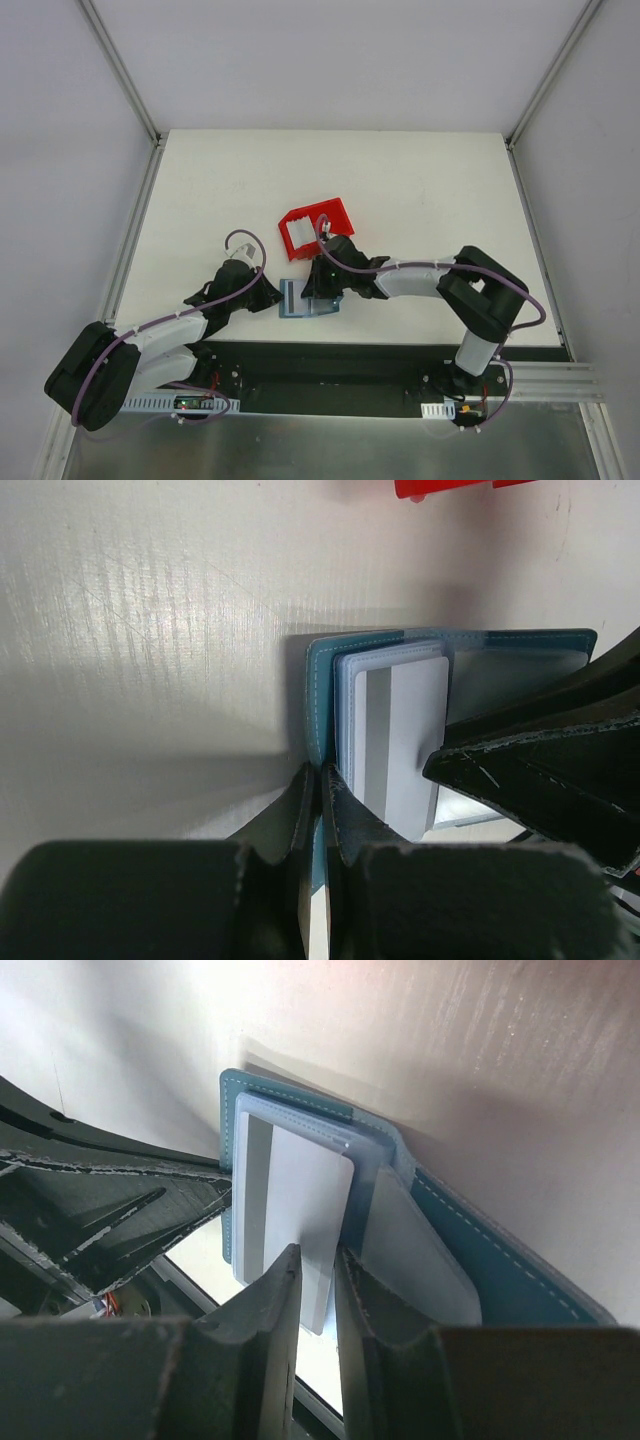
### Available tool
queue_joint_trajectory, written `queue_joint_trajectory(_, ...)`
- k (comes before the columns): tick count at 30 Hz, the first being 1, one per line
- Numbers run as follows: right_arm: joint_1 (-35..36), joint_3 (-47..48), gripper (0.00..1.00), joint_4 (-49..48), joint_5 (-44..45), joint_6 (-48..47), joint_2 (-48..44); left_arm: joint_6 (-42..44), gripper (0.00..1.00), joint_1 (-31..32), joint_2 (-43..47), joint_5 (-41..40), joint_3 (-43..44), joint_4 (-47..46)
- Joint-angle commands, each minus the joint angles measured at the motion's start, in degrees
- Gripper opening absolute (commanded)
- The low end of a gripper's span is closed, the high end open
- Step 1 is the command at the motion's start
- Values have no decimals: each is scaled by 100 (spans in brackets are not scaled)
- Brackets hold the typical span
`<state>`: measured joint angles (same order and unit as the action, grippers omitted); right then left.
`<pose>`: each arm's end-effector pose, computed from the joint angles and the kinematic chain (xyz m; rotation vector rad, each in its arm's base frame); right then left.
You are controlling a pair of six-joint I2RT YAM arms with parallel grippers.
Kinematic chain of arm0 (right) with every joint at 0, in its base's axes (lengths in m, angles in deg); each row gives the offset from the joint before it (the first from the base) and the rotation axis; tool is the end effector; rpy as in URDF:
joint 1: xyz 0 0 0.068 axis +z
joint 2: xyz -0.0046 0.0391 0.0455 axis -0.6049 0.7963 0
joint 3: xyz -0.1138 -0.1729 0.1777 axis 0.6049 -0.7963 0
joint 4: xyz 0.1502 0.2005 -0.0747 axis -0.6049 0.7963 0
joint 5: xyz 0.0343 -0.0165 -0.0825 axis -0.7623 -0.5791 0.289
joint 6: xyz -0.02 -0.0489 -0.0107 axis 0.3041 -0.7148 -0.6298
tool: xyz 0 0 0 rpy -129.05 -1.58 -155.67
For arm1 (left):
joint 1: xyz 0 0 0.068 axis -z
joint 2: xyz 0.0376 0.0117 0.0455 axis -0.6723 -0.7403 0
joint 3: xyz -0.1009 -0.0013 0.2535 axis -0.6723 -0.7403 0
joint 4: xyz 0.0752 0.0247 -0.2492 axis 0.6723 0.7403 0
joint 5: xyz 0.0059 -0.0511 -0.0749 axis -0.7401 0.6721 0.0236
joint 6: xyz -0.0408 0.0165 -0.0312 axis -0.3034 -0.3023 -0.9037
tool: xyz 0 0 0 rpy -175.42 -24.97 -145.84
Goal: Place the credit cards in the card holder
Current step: Insert the credit card into the card holder.
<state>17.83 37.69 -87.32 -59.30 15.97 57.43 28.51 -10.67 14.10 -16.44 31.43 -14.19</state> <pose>0.1956 0.2910 0.1531 -0.5170 2.4082 0.9895 0.1545 -0.1013 0.1374 -0.2396 2.2680 -0.9550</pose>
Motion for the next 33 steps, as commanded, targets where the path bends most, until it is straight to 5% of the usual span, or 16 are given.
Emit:
queue_joint_trajectory(1,94,284,21,-80,-327,-81,124,105,0,51,-28,-18,4,20)
queue_joint_trajectory(5,94,214,22,-62,-205,-98,28,105,0,60,-11,-18,-4,29)
queue_joint_trajectory(13,94,231,40,701,515,-582,-525,140,0,51,121,-1,-5,82)
queue_joint_trajectory(33,234,530,51,1124,780,-1030,-904,281,0,59,560,157,206,363)
